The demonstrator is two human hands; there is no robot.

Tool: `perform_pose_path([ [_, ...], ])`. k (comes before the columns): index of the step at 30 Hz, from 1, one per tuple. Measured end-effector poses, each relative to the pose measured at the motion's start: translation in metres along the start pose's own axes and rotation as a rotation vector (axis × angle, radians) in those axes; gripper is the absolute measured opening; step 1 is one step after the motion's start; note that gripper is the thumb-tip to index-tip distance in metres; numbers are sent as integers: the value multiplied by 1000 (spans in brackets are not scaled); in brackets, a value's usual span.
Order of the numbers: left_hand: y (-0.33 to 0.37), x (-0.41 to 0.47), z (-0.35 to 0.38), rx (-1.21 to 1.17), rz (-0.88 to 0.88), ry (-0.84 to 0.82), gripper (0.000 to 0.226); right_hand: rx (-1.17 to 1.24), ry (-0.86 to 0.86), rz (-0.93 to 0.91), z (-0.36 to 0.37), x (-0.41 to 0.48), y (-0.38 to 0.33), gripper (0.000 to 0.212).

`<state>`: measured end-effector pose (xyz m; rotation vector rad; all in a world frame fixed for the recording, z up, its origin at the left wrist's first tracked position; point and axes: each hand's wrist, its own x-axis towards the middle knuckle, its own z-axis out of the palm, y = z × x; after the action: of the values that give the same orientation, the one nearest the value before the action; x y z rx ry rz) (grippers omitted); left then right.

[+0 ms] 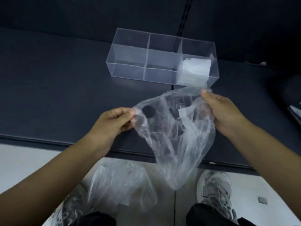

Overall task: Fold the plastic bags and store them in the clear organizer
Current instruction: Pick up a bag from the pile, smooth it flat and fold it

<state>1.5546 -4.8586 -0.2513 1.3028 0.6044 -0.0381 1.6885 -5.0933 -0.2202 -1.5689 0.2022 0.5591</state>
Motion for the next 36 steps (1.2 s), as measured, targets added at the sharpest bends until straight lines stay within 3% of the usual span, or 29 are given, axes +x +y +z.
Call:
perform_pose_path([
  [4,-4,6,-17,1,-16,183,21,-151,49,-79,-18,3,-3,27],
  [6,-4,7,-21,55,28,244,18,-115,17,-71,-20,1,-8,21],
  [8,1,3,-22,305,141,367,8,-17,3,-42,-18,-6,-16,15],
  [9,7,-3,-18,455,227,420,16,7,6,-37,-16,-10,-21,13],
  [10,15,-12,-11,525,336,388,31,14,11,-39,-12,-15,-26,12],
  [12,31,-32,13,464,440,53,60,50,-2,-38,0,-27,-33,13],
  [14,43,-50,43,404,350,-327,92,145,-117,1,15,-40,-36,16],
  [15,45,-56,55,403,300,-427,99,197,-208,24,22,-46,-38,20],
  [16,44,-58,64,399,290,-436,98,236,-299,36,27,-51,-40,27],
  [18,43,-53,67,301,284,-292,68,229,-429,-20,31,-56,-41,43],
  [20,44,-44,59,173,189,-134,26,71,-446,-144,29,-57,-39,51],
  [22,39,-39,50,71,83,-66,9,-164,-402,-243,23,-58,-33,51],
  [26,35,-38,45,-165,-84,-41,32,-522,-361,-293,24,-69,-10,55],
  [32,35,-40,47,-282,-164,-39,38,-713,-288,-386,36,-83,10,67],
  [36,34,-42,45,-288,-209,-6,38,-446,-254,-449,34,-69,9,24],
])
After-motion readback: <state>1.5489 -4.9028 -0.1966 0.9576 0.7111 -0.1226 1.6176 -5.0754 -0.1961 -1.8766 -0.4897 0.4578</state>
